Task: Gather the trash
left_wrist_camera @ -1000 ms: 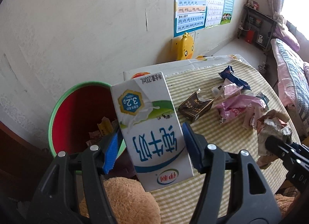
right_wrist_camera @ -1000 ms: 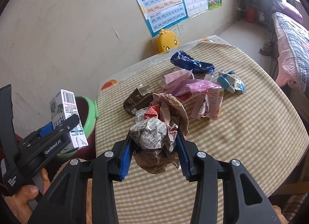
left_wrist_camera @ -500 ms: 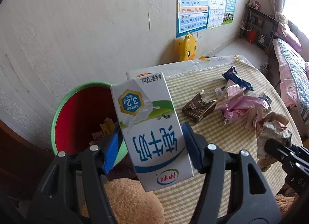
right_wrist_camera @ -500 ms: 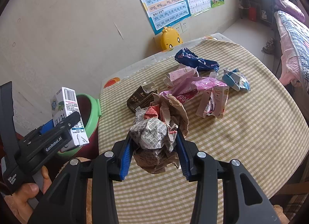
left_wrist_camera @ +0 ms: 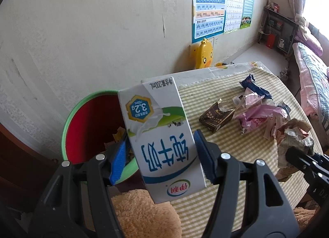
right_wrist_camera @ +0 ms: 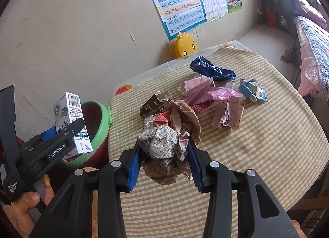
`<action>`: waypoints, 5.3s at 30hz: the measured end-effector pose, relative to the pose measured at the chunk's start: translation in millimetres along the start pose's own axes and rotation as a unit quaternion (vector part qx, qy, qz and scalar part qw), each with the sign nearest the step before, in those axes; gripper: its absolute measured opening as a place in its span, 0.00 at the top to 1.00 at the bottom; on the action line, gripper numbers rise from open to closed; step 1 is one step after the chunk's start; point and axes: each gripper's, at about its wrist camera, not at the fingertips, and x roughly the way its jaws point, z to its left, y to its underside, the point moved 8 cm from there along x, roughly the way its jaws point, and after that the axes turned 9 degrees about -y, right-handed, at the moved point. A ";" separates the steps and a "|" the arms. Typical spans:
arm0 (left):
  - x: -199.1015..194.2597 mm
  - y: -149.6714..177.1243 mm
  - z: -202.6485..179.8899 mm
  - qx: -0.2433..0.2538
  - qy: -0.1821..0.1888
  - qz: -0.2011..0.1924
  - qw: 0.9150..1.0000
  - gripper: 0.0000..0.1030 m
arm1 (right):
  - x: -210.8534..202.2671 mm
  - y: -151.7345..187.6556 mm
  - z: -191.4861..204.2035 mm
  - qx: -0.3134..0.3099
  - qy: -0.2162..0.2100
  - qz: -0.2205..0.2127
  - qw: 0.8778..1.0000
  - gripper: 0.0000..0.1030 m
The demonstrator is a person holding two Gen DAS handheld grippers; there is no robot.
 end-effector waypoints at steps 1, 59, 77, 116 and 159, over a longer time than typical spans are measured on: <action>-0.3 0.1 2.8 -0.001 -0.002 0.000 1.000 0.43 | 0.2 -0.1 1.3 -0.002 0.001 0.000 1.000 0.60; 104.4 34.2 -32.2 0.139 0.100 0.138 0.975 0.24 | 3.4 29.3 20.7 0.075 0.024 -0.008 0.997 0.59; 78.9 17.2 3.8 0.028 0.132 0.098 0.986 0.52 | 22.5 33.2 37.7 0.063 0.001 0.006 0.998 0.59; 74.5 29.0 181.5 -0.086 -0.034 0.070 0.993 0.24 | 101.7 -35.5 114.1 -0.113 -0.018 0.027 0.993 0.33; 147.4 3.8 -133.4 0.137 0.098 0.115 0.979 0.41 | 34.5 -19.2 -139.7 0.137 0.056 0.041 0.988 0.56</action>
